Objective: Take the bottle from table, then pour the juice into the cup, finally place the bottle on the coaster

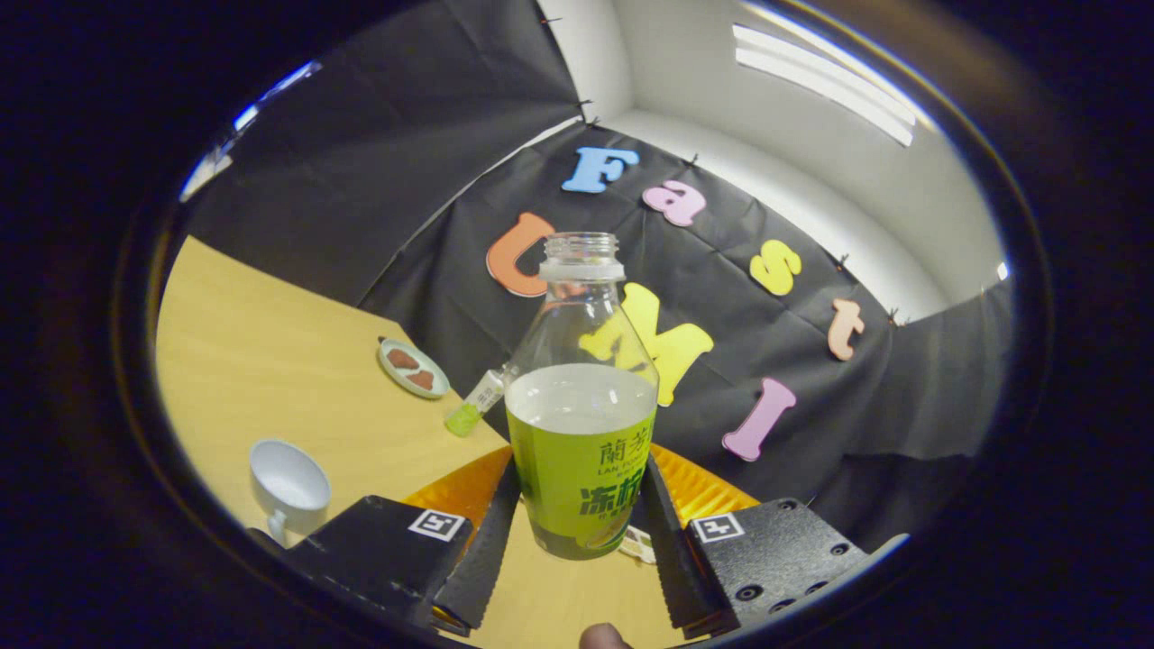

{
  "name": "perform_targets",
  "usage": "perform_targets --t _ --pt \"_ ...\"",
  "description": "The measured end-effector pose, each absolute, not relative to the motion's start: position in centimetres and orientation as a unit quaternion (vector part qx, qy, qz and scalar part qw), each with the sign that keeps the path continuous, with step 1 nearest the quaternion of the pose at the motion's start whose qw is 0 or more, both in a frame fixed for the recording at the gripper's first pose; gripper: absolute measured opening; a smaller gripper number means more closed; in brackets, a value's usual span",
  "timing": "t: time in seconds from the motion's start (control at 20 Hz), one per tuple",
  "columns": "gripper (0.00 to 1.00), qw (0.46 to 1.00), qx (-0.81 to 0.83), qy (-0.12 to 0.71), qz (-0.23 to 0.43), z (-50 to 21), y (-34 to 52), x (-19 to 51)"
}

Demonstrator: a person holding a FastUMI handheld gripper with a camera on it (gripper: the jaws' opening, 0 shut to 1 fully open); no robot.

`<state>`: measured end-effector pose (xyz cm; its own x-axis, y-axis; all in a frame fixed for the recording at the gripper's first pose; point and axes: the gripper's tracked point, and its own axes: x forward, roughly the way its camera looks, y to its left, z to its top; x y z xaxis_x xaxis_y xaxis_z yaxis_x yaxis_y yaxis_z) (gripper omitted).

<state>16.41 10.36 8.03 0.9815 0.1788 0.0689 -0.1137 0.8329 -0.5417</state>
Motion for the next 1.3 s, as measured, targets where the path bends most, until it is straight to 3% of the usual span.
perform_targets --t 0.4,1.3 --pt "0.77 0.987 -0.1 -0.009 0.122 5.8 9.1 19.8" --pt "0.78 0.981 -0.052 0.13 0.135 -6.2 9.6 27.4"
